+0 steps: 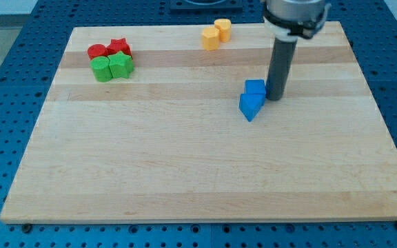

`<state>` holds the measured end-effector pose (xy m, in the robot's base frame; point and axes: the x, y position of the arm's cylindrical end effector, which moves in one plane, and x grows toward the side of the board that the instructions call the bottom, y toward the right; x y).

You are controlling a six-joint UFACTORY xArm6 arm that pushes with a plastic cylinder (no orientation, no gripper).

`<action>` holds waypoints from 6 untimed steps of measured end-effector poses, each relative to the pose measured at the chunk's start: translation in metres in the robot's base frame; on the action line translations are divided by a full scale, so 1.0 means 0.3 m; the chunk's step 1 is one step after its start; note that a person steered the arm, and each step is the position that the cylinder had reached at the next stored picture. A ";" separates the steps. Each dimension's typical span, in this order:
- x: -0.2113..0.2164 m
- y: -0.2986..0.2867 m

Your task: Move blue blocks vertically below yellow blocks

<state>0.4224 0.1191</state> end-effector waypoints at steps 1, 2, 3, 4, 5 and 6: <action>0.056 0.014; -0.055 0.050; -0.187 0.035; -0.191 -0.055; -0.035 -0.070; 0.140 -0.070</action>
